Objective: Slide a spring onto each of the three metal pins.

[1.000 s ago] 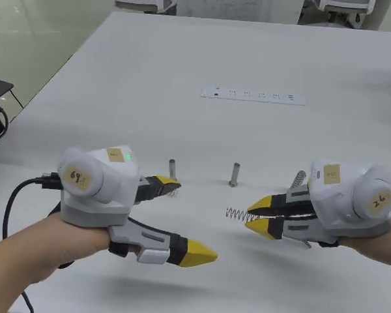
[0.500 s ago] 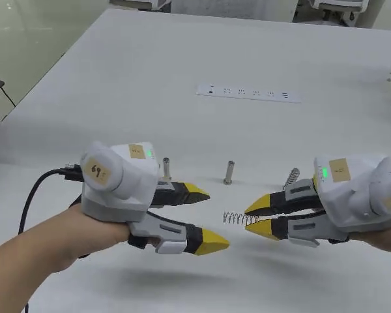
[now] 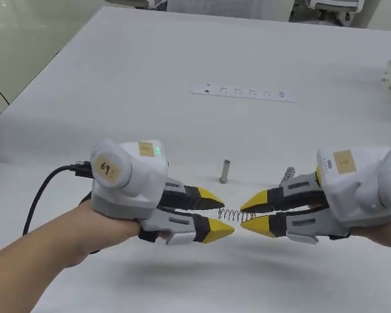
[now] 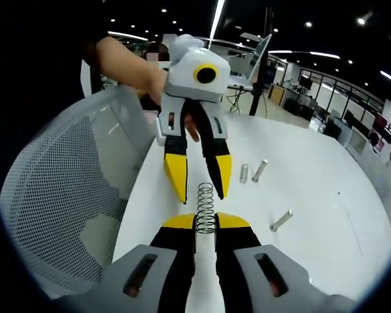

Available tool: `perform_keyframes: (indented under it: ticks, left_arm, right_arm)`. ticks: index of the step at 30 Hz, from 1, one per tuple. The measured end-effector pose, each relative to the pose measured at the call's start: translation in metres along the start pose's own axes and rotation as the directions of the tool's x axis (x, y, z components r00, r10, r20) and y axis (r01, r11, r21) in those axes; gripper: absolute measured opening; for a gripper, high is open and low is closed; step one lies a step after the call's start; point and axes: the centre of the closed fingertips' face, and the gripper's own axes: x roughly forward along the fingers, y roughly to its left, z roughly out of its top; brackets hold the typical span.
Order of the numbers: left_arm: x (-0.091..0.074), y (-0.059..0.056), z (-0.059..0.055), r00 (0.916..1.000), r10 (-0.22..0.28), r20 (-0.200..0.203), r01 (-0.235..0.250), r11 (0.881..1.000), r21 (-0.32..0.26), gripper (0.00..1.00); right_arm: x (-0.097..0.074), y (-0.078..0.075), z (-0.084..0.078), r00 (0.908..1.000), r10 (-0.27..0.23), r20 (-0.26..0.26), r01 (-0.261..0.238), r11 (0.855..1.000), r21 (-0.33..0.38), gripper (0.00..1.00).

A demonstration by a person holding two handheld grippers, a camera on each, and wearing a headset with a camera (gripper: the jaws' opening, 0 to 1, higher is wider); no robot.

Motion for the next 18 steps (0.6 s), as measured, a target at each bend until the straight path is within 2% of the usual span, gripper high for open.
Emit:
perform_keyframes:
  ticks: [7,18]
  left_arm:
    - [0.0011,-0.0017,0.0019,1.0,-0.009,0.002,0.009,1.0,0.025,0.06]
    - [0.0018,-0.0066,0.0007,0.9995,-0.029,-0.012,0.03,0.995,0.098,0.03]
  right_arm:
    - [0.0005,0.0034,0.0011,0.9999,0.01,-0.001,-0.01,1.0,0.0,0.08]
    - [0.0001,0.0059,-0.0007,0.9999,0.012,-0.01,-0.012,1.0,-0.004,0.08]
